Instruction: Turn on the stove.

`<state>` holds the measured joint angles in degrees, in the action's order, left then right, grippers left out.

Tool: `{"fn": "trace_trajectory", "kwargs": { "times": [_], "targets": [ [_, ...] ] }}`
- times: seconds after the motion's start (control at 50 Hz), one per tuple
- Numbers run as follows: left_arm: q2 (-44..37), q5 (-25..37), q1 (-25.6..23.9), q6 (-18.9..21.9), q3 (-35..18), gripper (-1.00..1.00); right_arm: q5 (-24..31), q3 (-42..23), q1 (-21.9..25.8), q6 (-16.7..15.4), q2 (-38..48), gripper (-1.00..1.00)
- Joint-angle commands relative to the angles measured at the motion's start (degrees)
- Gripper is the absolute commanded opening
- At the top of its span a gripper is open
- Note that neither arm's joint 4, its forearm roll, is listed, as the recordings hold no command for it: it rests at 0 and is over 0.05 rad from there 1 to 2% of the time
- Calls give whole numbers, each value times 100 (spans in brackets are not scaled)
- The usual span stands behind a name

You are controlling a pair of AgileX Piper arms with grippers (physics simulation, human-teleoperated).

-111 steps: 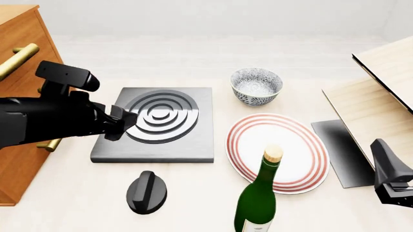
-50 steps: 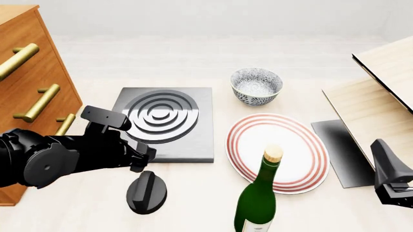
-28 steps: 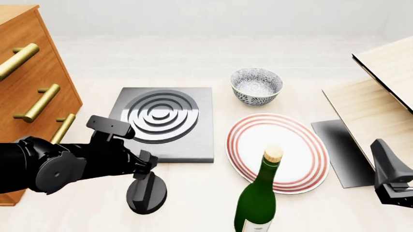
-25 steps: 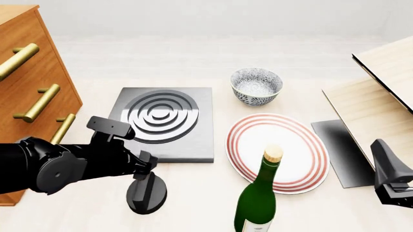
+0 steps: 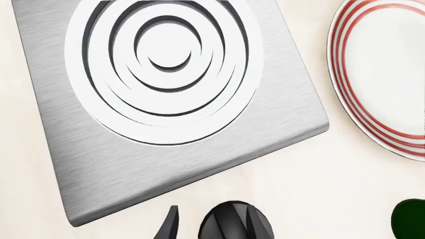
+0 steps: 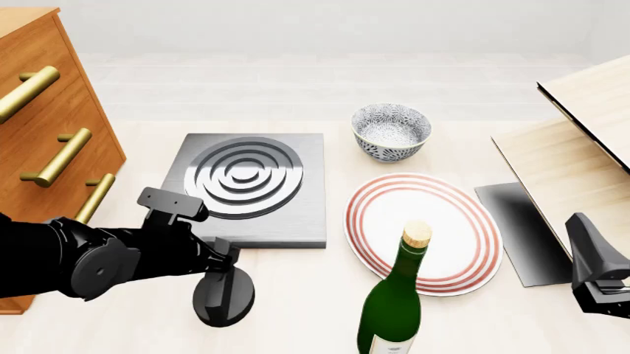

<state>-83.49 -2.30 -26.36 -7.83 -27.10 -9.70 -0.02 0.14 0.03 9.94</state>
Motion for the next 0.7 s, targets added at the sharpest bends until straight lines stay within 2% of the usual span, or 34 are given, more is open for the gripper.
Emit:
{"fn": "trace_trajectory", "kwargs": {
  "times": [0.02, 0.24, 0.7],
  "targets": [
    [-160, -186, -99, -192, 113, 100, -49, 0, 1, 1, 50, 100],
    [-242, -401, -83, -333, 281, 100, -64, 0, 3, 0, 65, 100],
    [-82, -644, 725, -194, 582, 100, -52, 0, 5, 1, 52, 100]
  ]
}}
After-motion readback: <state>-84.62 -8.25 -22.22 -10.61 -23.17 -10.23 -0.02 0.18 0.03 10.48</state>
